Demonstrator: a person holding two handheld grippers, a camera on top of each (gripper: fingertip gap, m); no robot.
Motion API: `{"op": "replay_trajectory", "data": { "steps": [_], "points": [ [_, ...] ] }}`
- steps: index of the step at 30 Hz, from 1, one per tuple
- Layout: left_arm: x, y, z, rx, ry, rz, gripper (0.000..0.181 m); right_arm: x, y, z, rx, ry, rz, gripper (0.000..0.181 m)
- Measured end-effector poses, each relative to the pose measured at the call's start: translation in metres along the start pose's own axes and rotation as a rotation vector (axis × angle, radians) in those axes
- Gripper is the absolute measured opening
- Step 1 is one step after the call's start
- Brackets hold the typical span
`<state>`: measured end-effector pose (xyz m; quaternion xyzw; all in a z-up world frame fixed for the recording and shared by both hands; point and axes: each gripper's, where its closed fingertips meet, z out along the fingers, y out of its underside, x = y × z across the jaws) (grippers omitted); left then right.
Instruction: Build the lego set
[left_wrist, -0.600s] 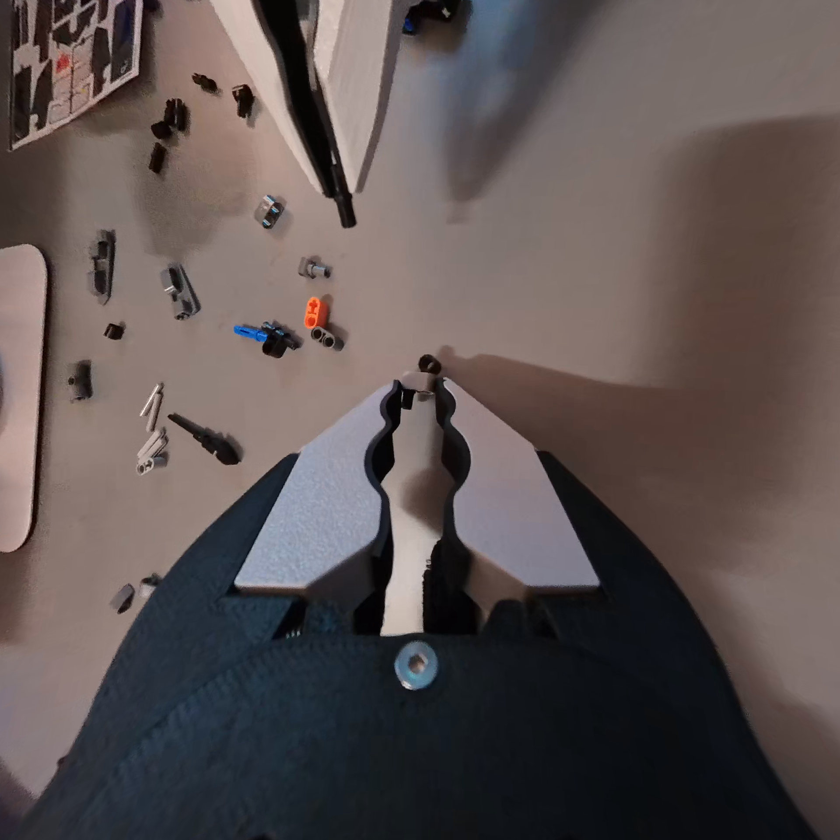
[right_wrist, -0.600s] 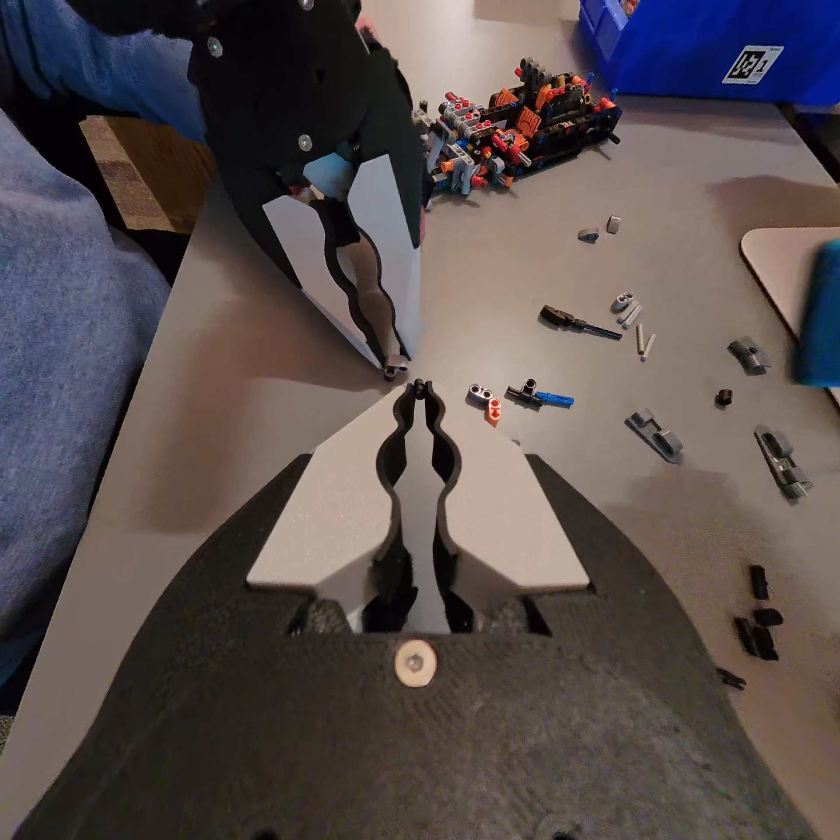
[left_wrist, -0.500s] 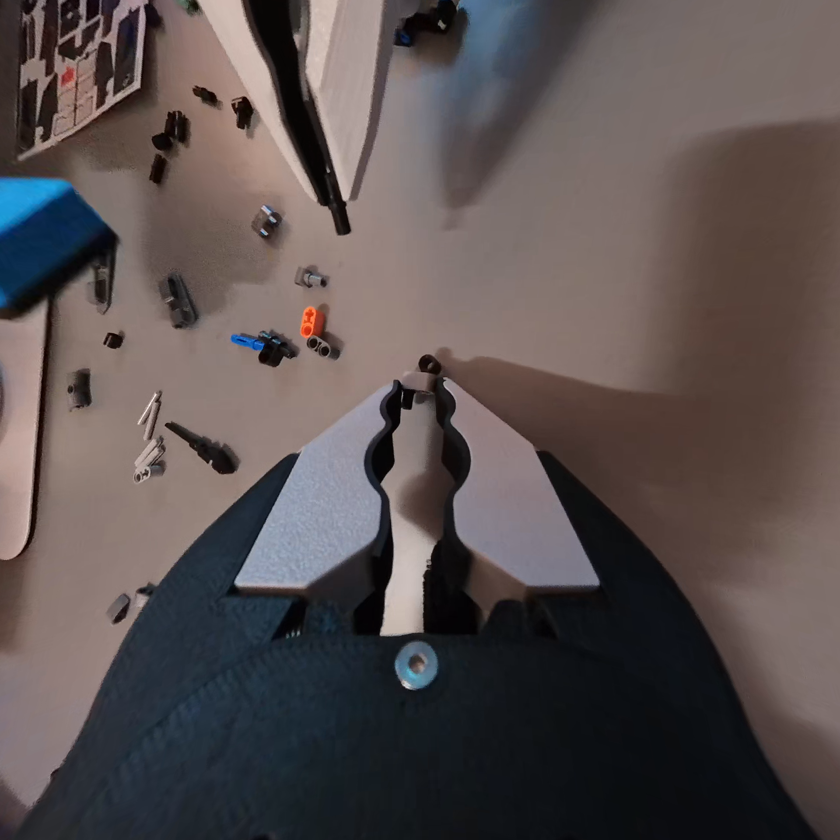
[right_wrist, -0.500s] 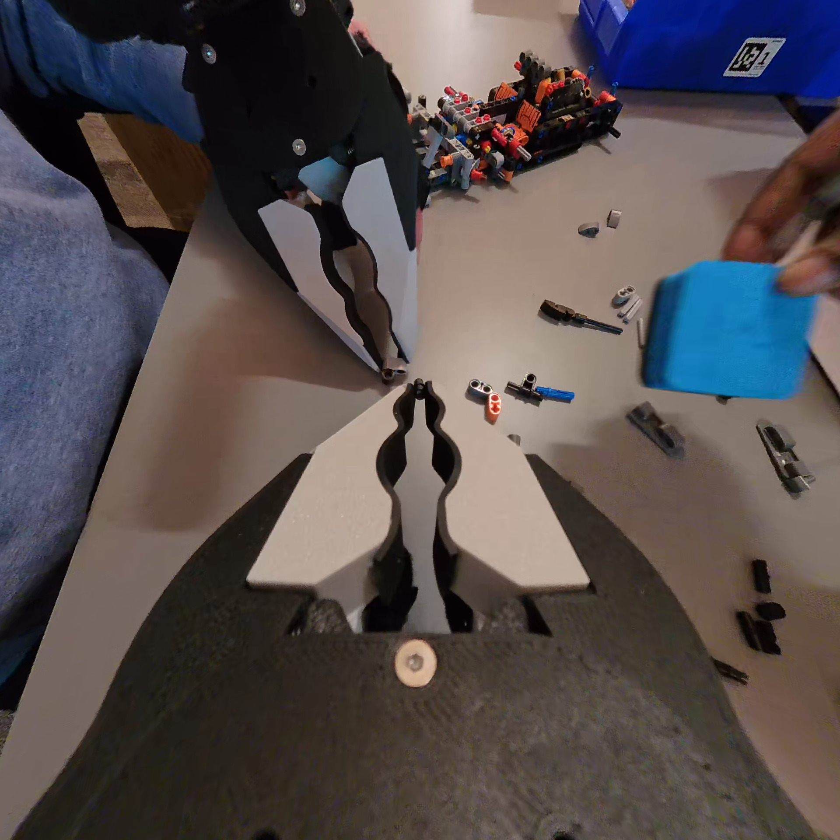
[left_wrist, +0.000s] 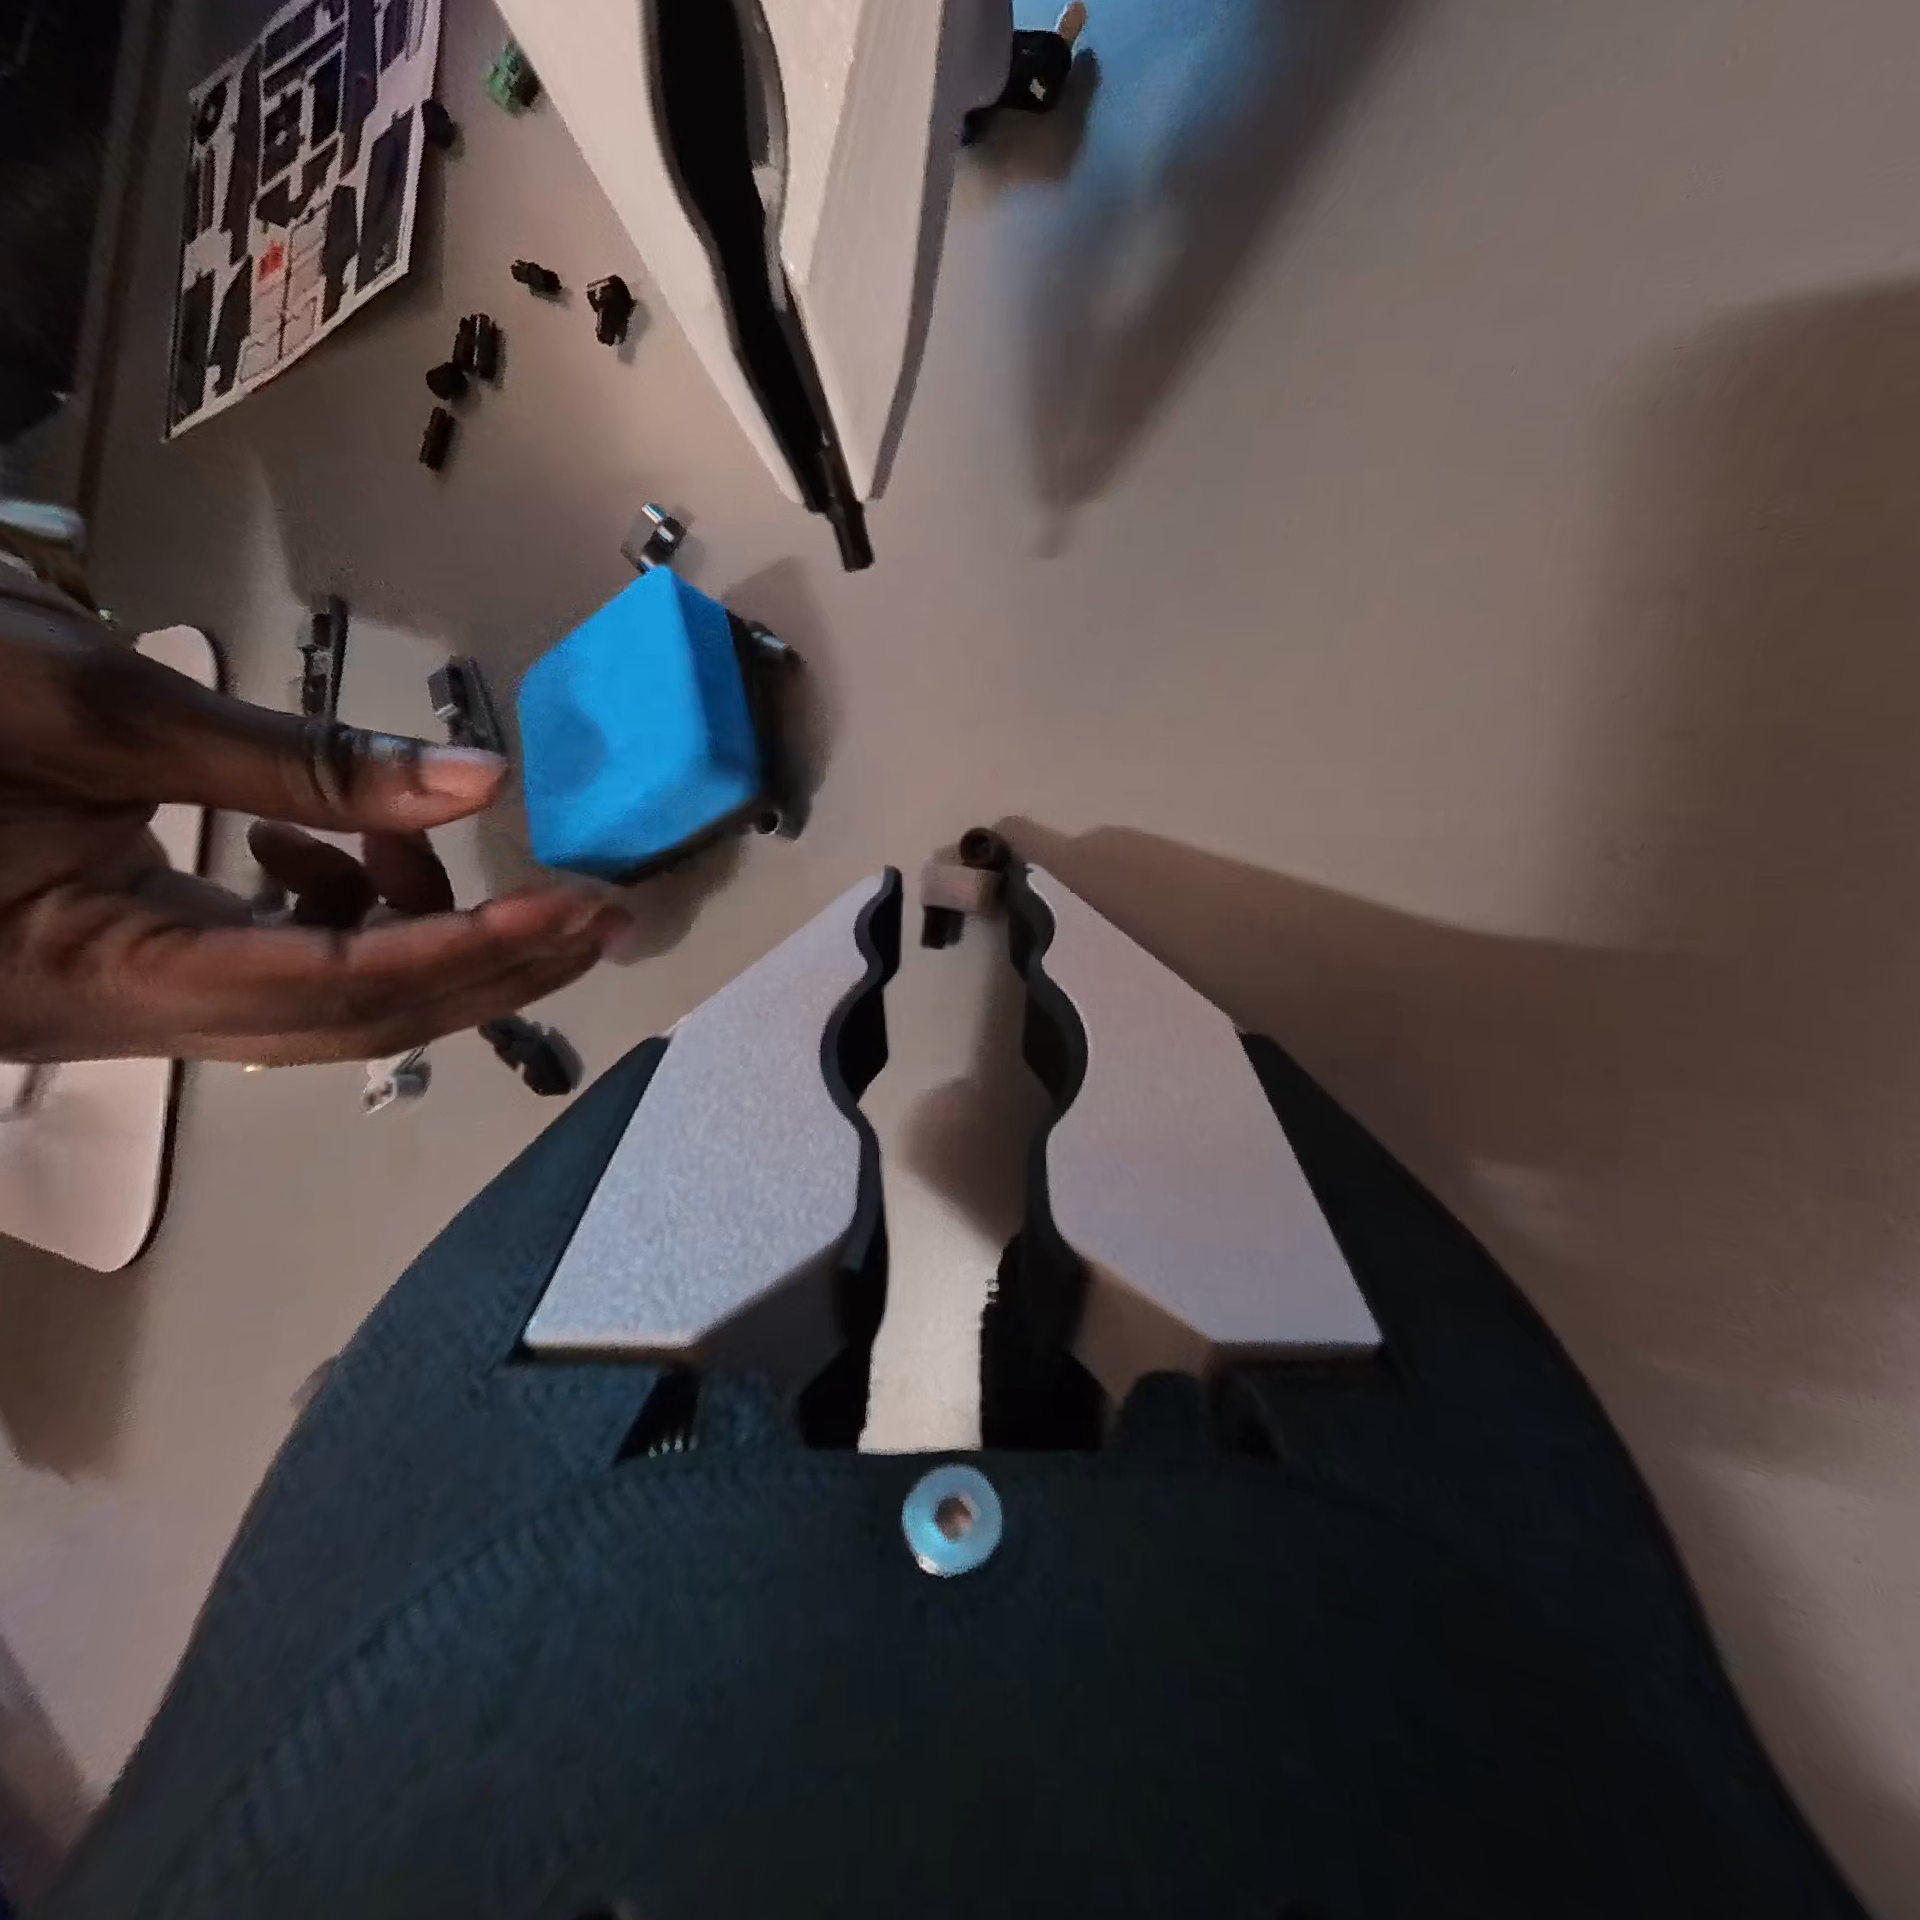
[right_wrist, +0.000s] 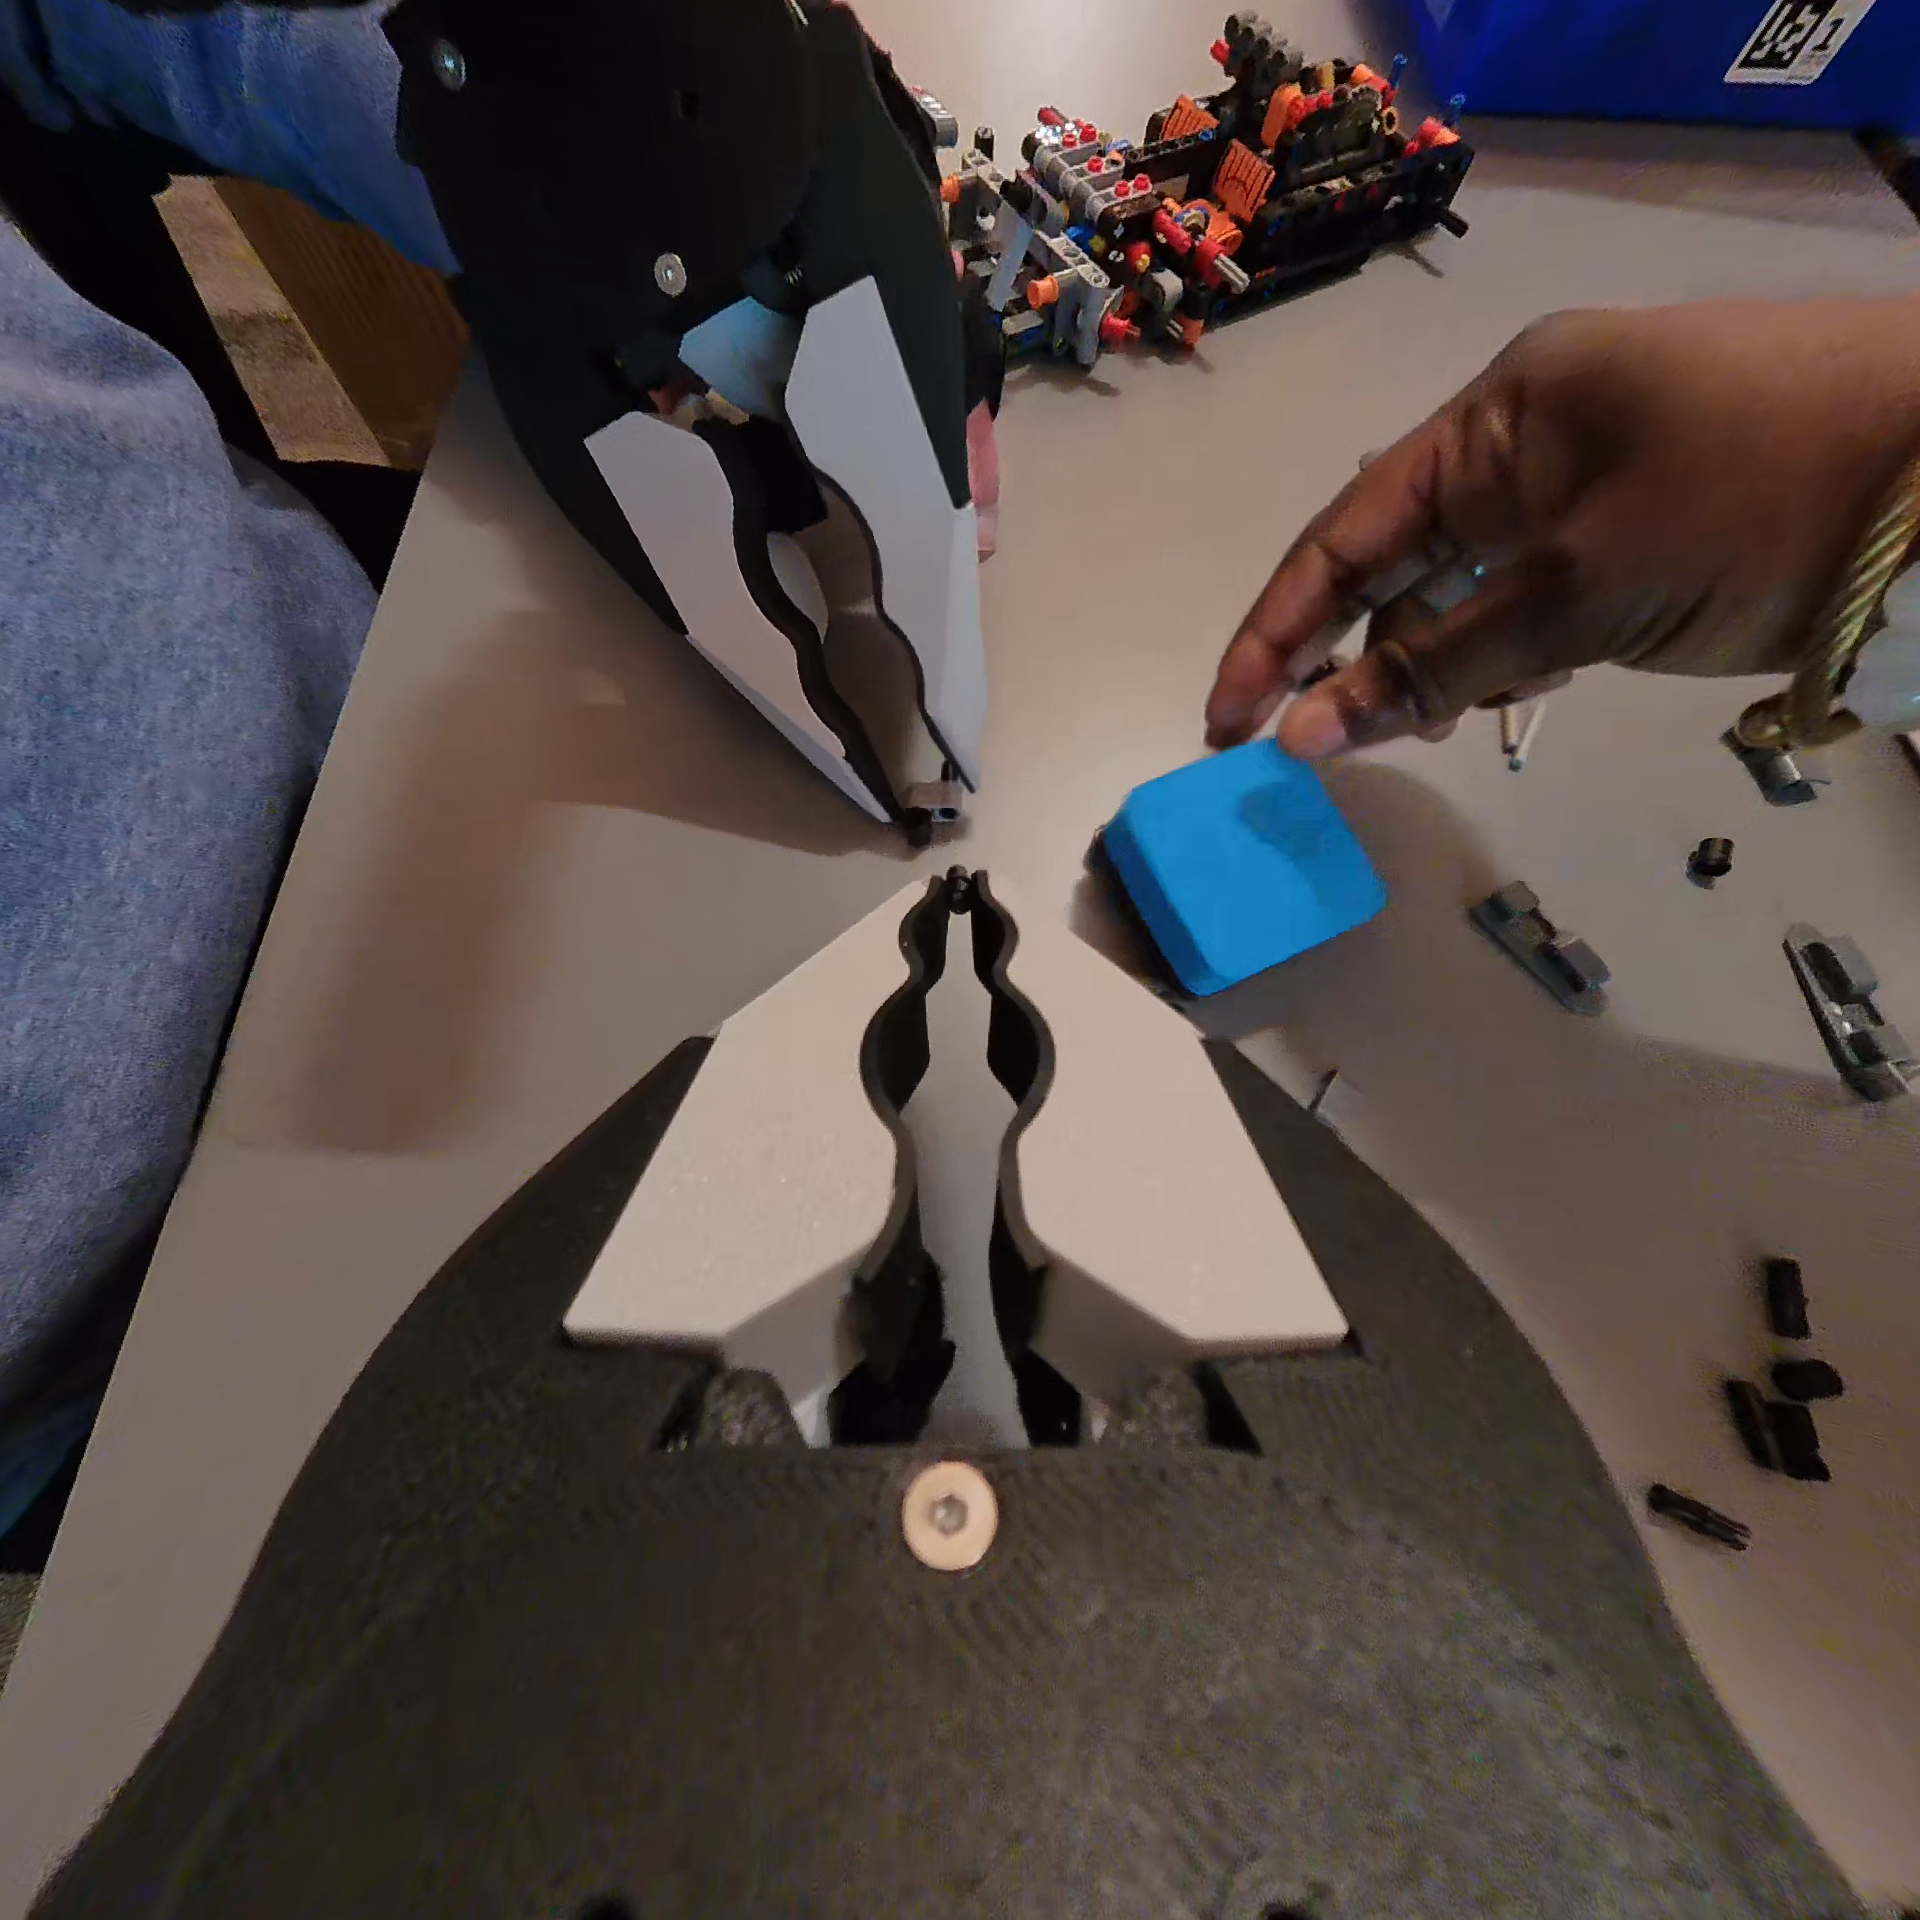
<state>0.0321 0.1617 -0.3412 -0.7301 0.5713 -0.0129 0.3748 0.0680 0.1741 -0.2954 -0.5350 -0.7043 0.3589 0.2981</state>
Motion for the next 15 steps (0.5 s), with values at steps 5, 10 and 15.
{"op": "replay_trajectory", "data": {
  "steps": [5,10,15],
  "points": [
    [-0.007,-0.001,-0.005,0.015,-0.021,-0.018,0.04,0.0,0.002,-0.001,0.0,-0.001,0.004,0.001],
    [-0.039,-0.025,-0.026,0.123,-0.117,-0.136,0.059,-0.002,0.001,-0.003,0.006,-0.003,-0.001,0.001],
    [-0.064,-0.031,0.001,0.046,-0.092,-0.296,0.076,-0.004,0.001,-0.001,-0.001,-0.005,-0.012,0.001]
  ]
}}
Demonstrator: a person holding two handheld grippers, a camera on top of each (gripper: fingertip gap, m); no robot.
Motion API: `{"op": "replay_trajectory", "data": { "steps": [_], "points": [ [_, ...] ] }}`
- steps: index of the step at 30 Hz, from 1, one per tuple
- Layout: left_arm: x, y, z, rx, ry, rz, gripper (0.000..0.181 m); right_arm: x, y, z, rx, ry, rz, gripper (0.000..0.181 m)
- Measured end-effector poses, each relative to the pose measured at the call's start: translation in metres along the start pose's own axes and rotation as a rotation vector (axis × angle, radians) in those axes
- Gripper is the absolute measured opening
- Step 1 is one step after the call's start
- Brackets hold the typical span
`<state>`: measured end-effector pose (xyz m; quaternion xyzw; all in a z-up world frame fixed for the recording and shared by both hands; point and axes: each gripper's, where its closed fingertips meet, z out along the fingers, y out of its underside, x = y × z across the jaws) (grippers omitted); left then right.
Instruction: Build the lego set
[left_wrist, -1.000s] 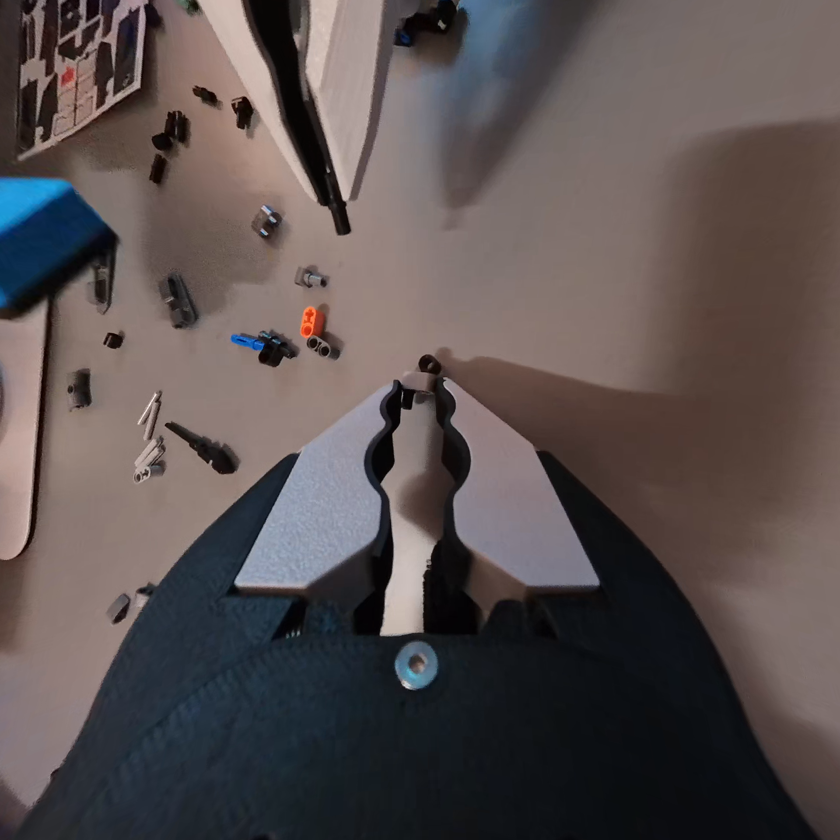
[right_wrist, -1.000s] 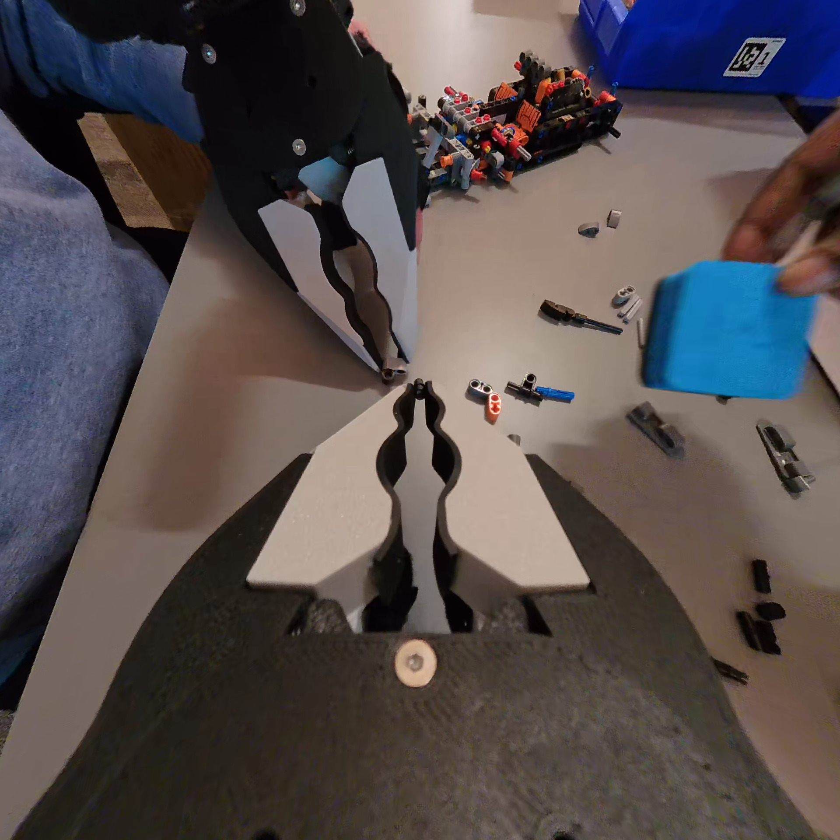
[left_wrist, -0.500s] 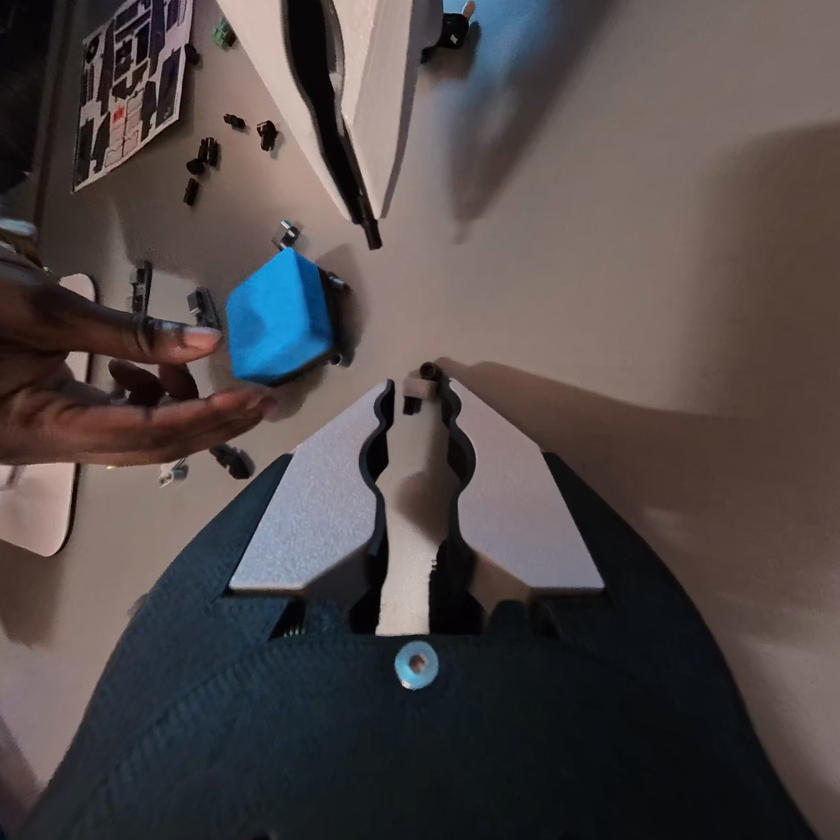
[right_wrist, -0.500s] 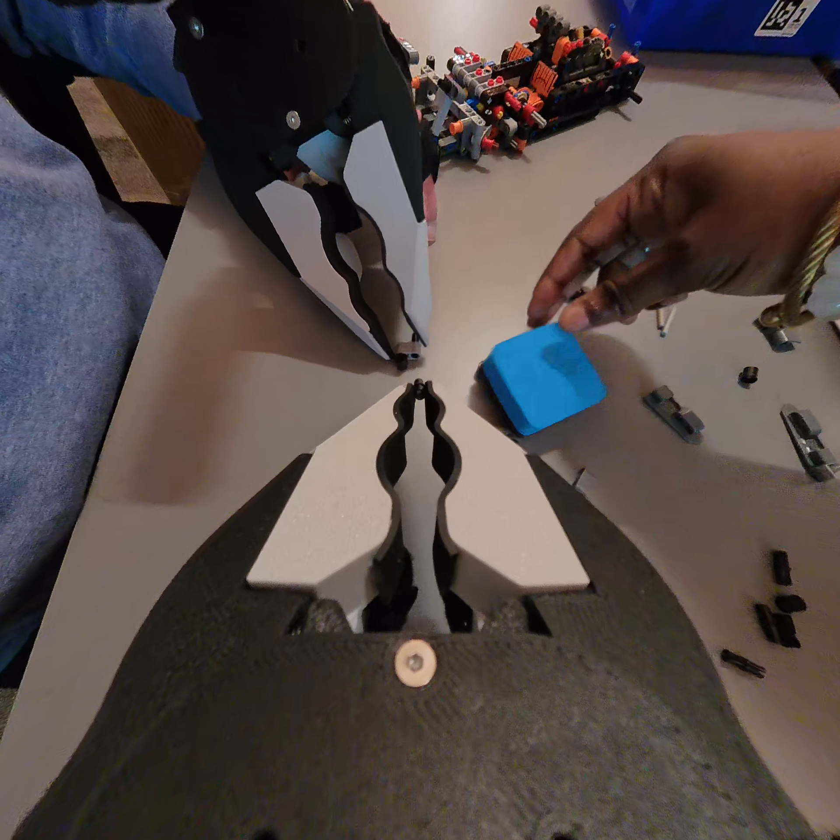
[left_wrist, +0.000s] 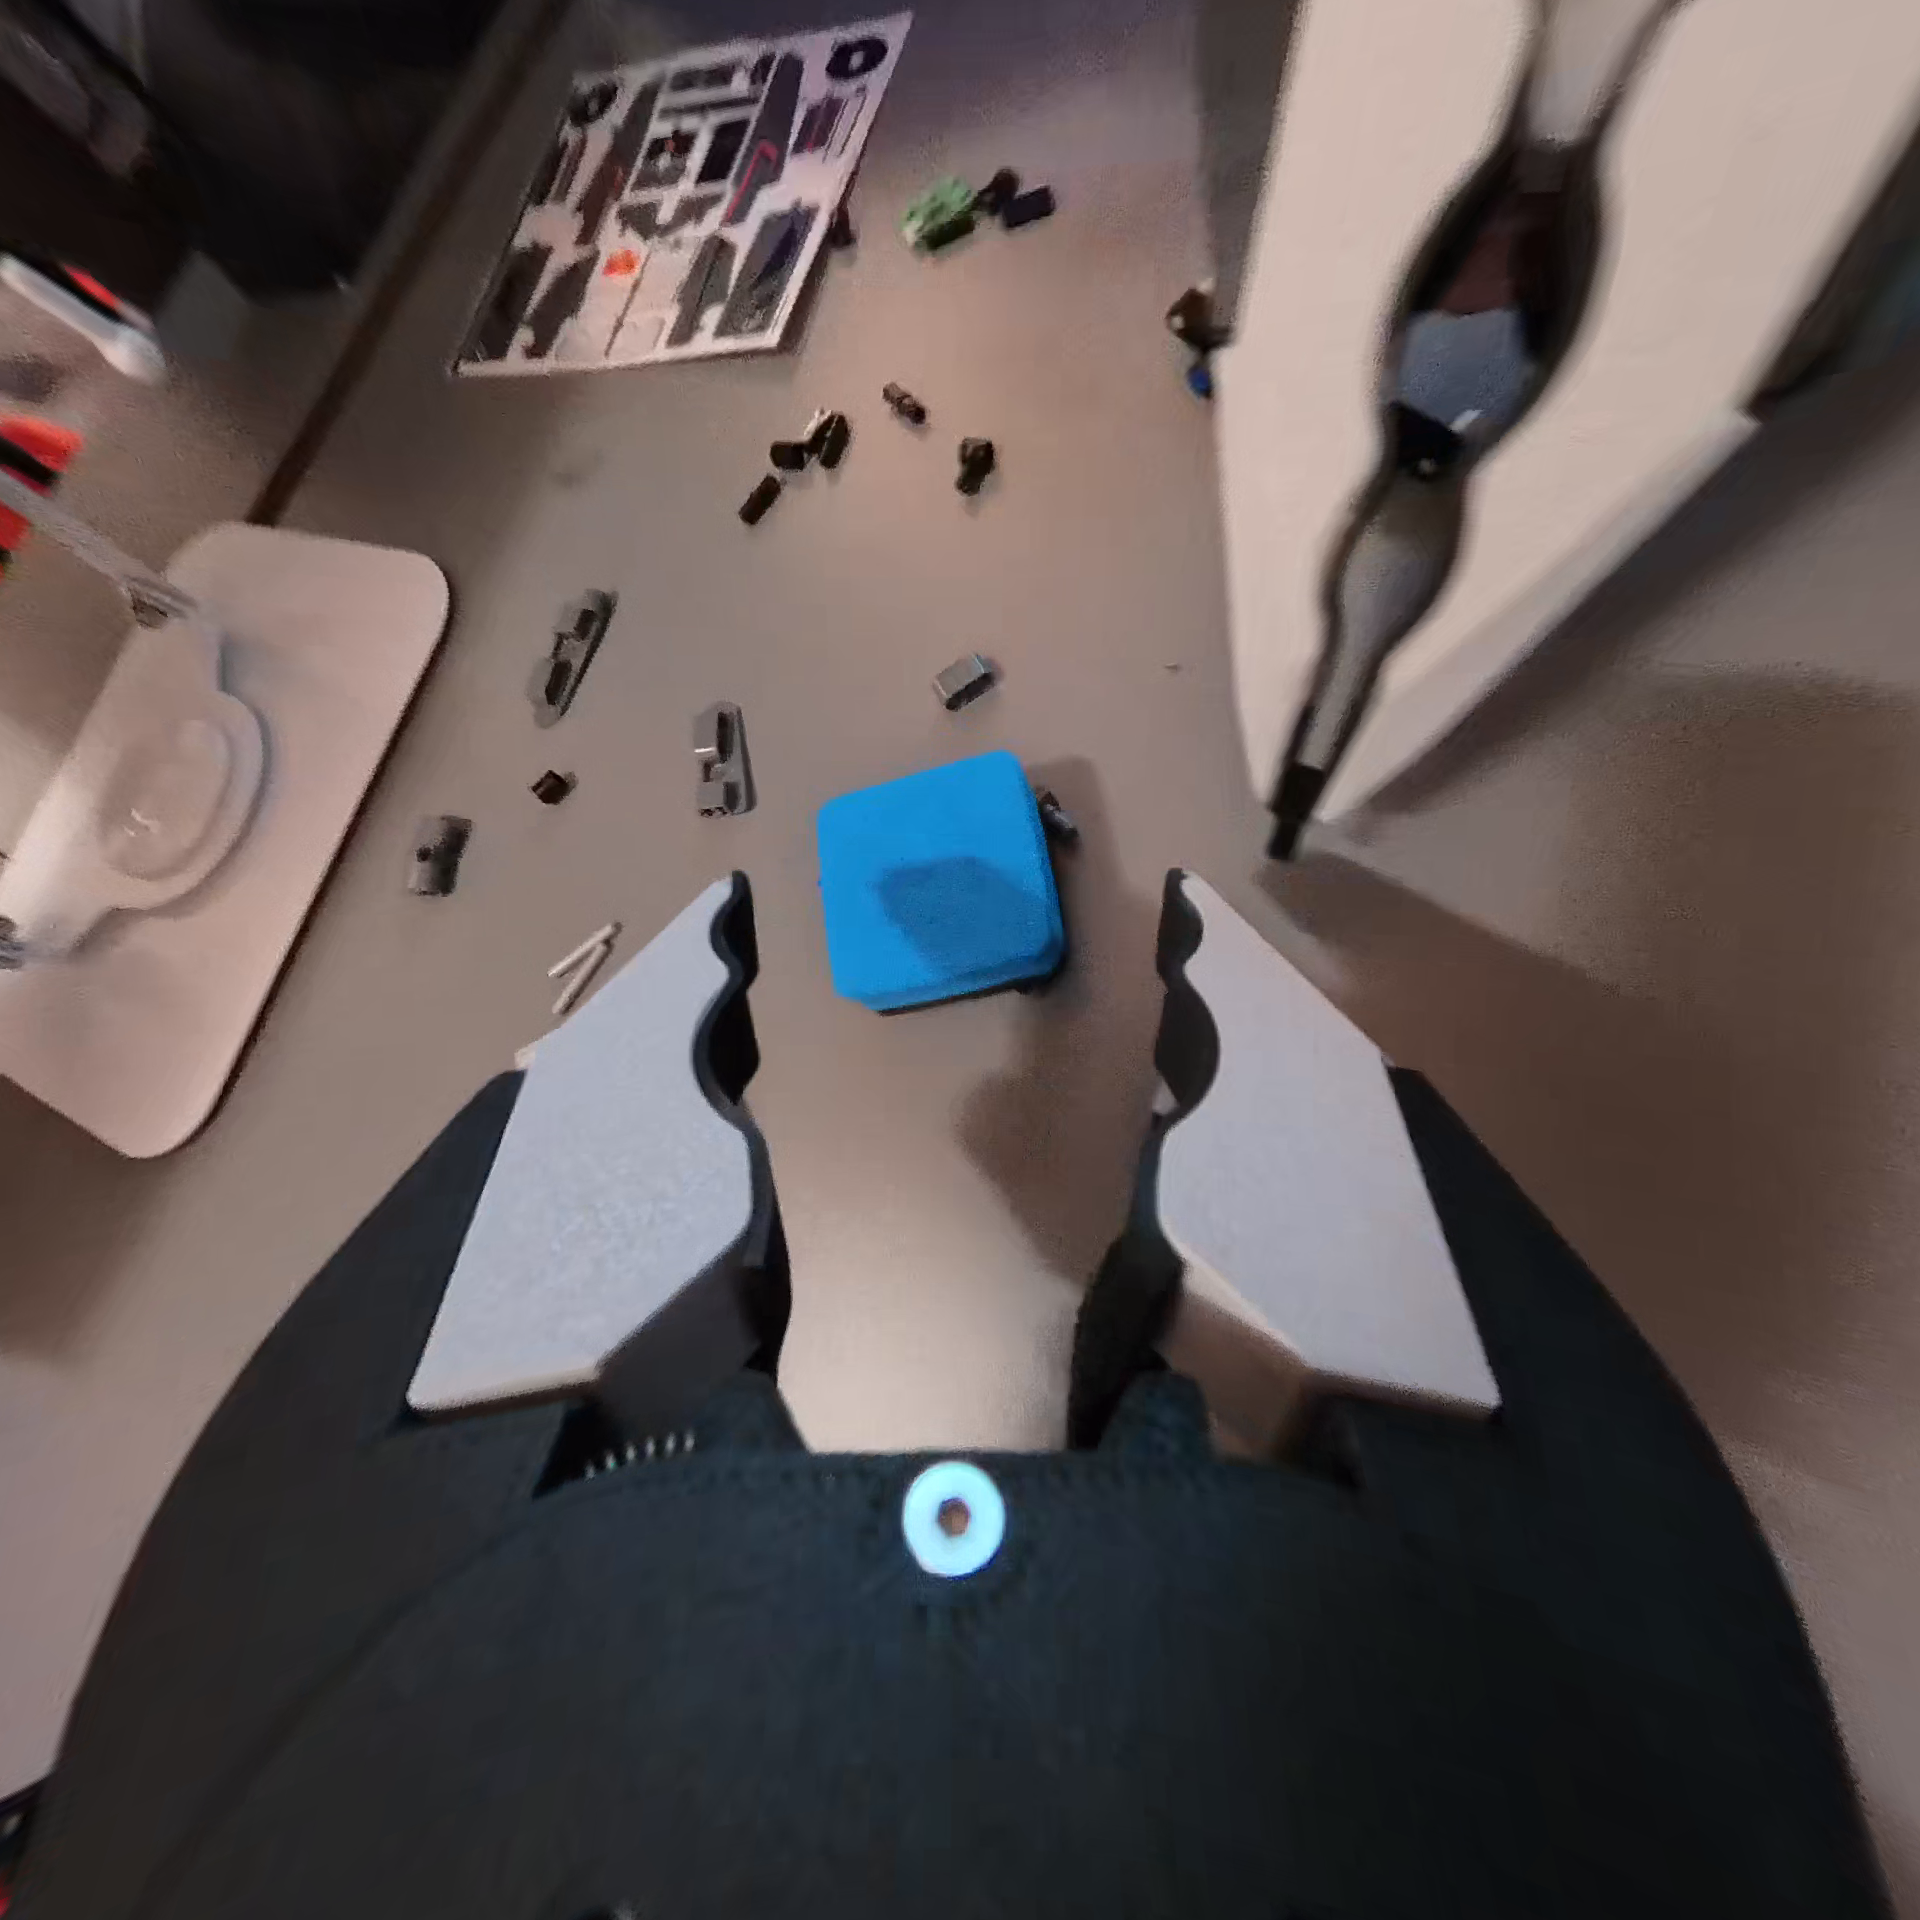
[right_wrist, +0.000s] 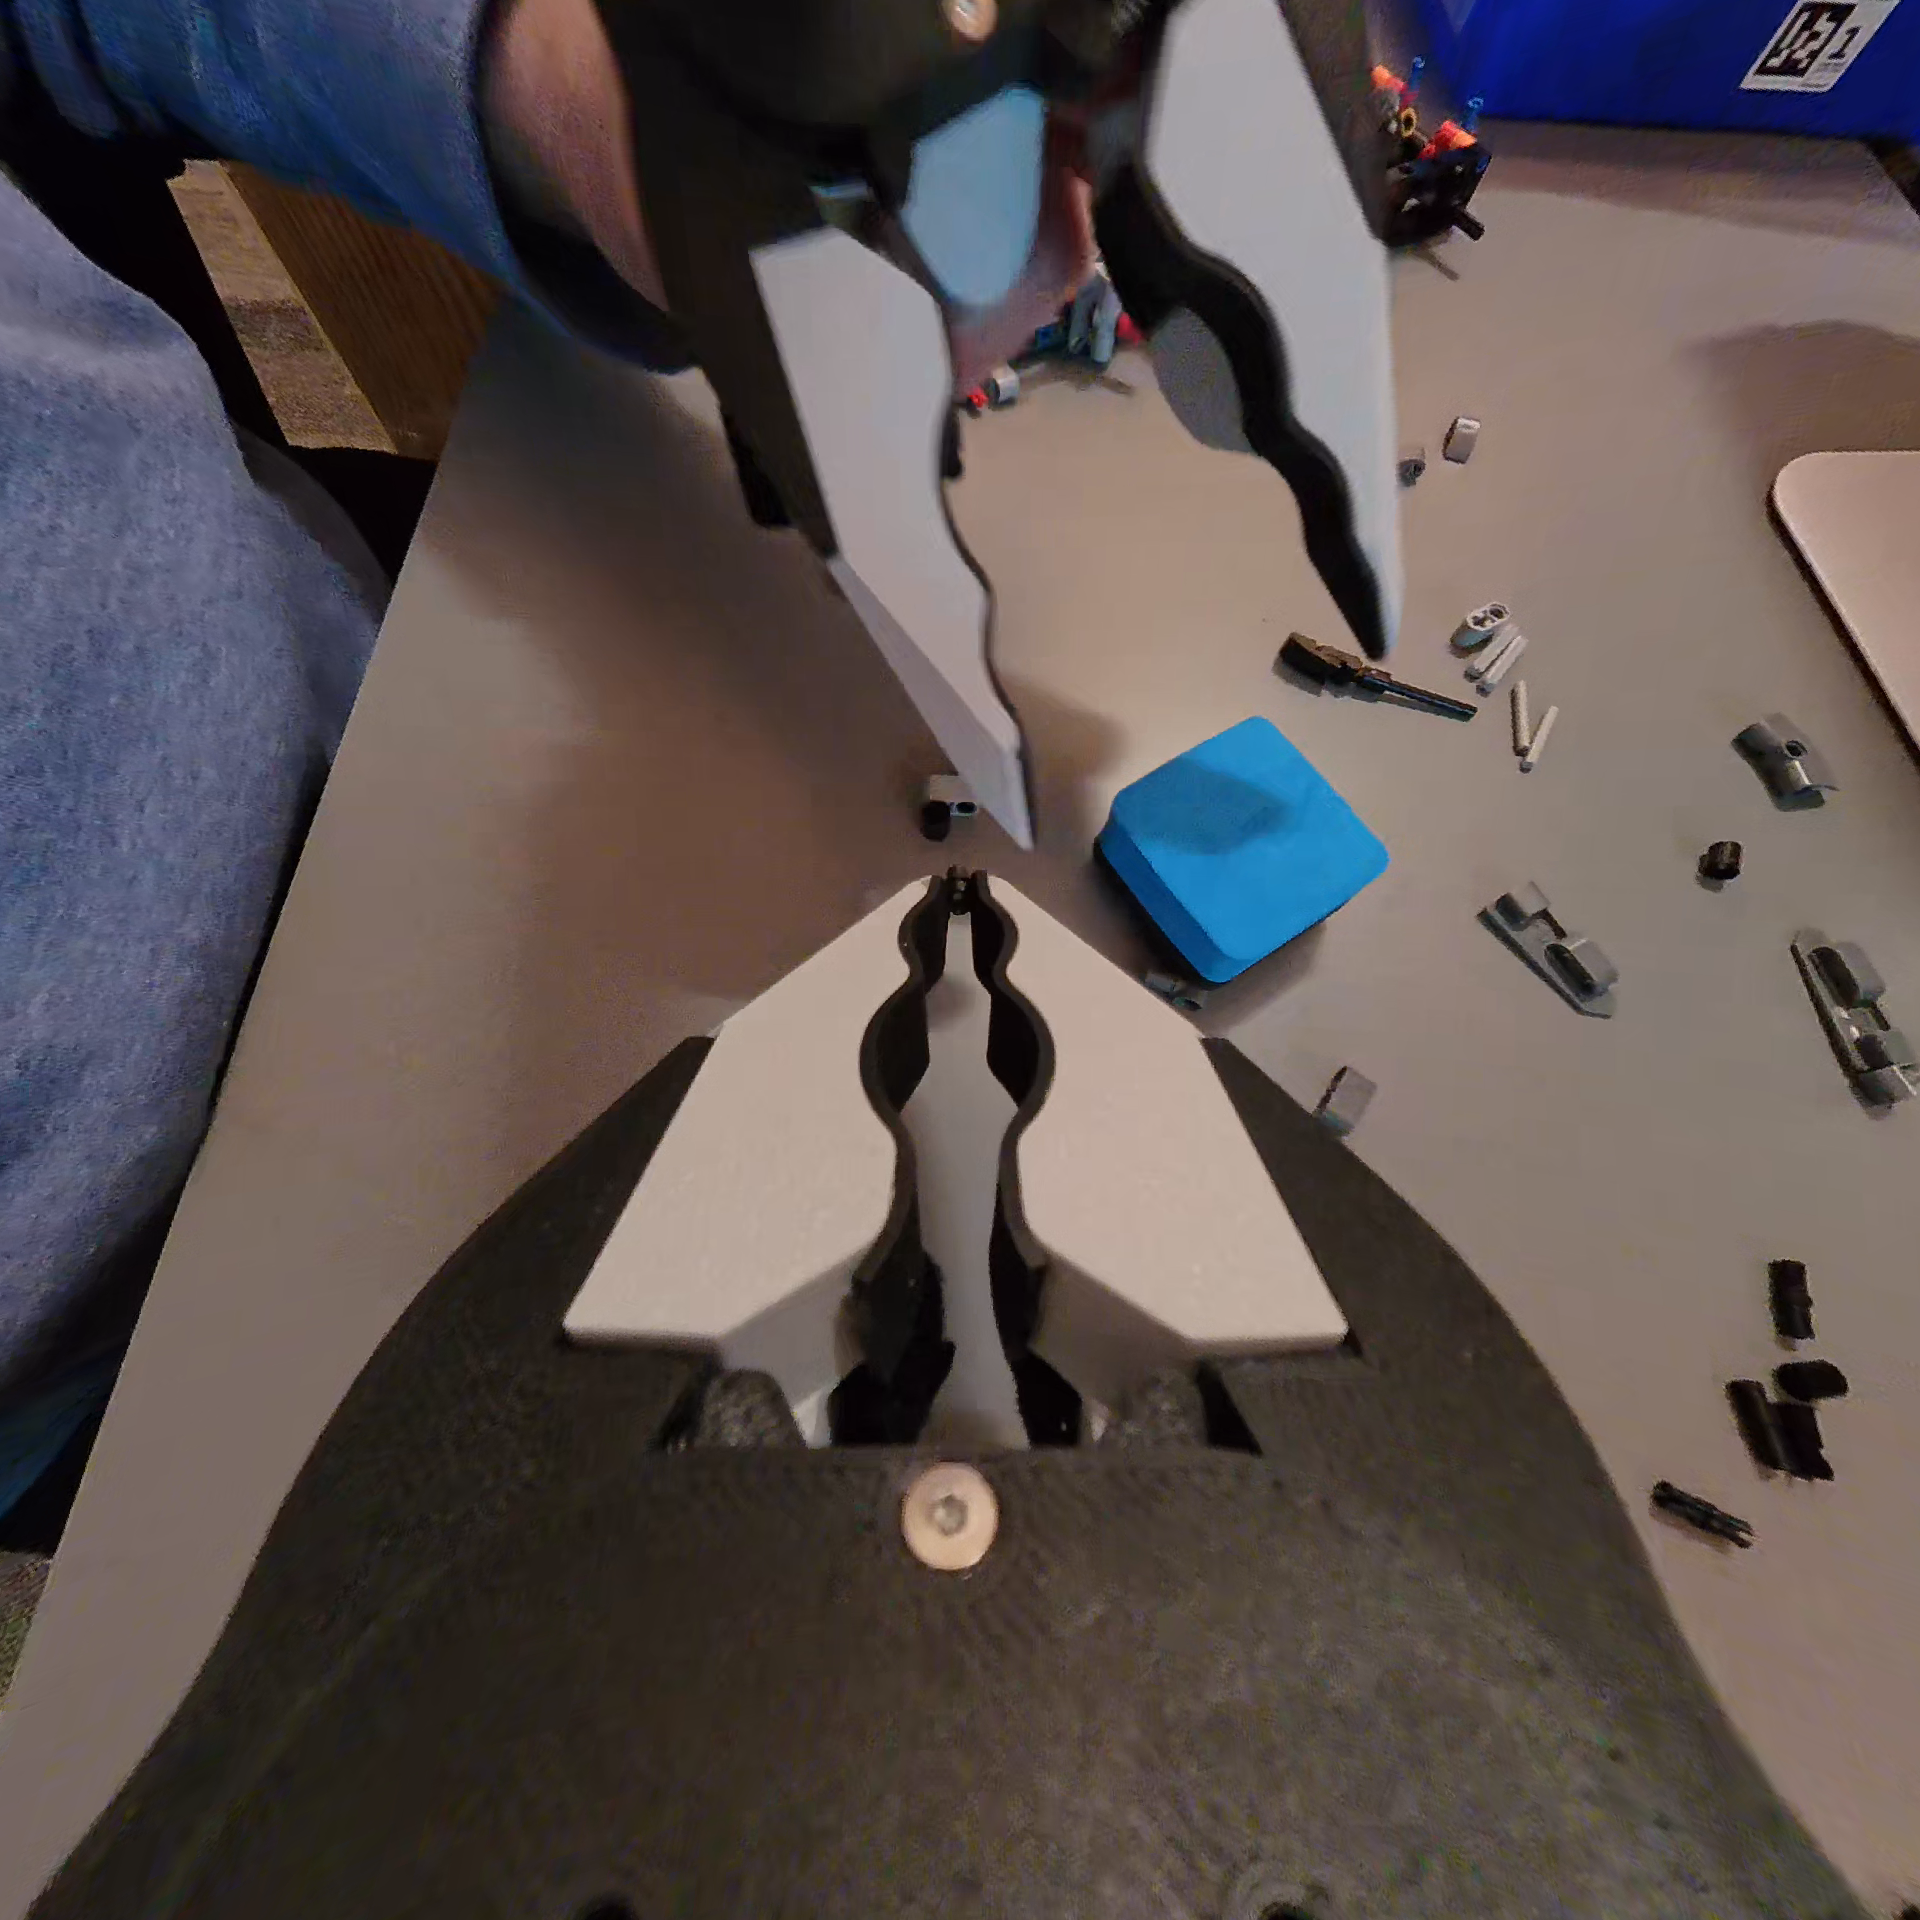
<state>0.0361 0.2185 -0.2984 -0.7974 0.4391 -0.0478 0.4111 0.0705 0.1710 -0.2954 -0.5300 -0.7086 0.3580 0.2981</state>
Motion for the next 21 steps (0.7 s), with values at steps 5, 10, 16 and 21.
{"op": "replay_trajectory", "data": {
  "steps": [5,10,16,21],
  "points": [
    [-0.003,0.013,0.027,-0.106,0.069,-0.125,0.07,-0.001,0.0,0.0,-0.002,-0.001,-0.006,0.001],
    [-0.005,0.016,0.029,-0.12,0.06,-0.12,0.052,-0.004,-0.004,-0.002,0.01,-0.004,-0.019,0.001],
    [-0.032,-0.005,-0.011,-0.027,-0.031,-0.094,0.051,-0.002,-0.004,-0.003,0.021,0.004,-0.008,0.001],
    [-0.103,0.01,-0.098,-0.008,-0.256,-0.11,0.051,-0.001,-0.004,-0.002,0.034,0.001,0.001,0.001]
  ]
}}
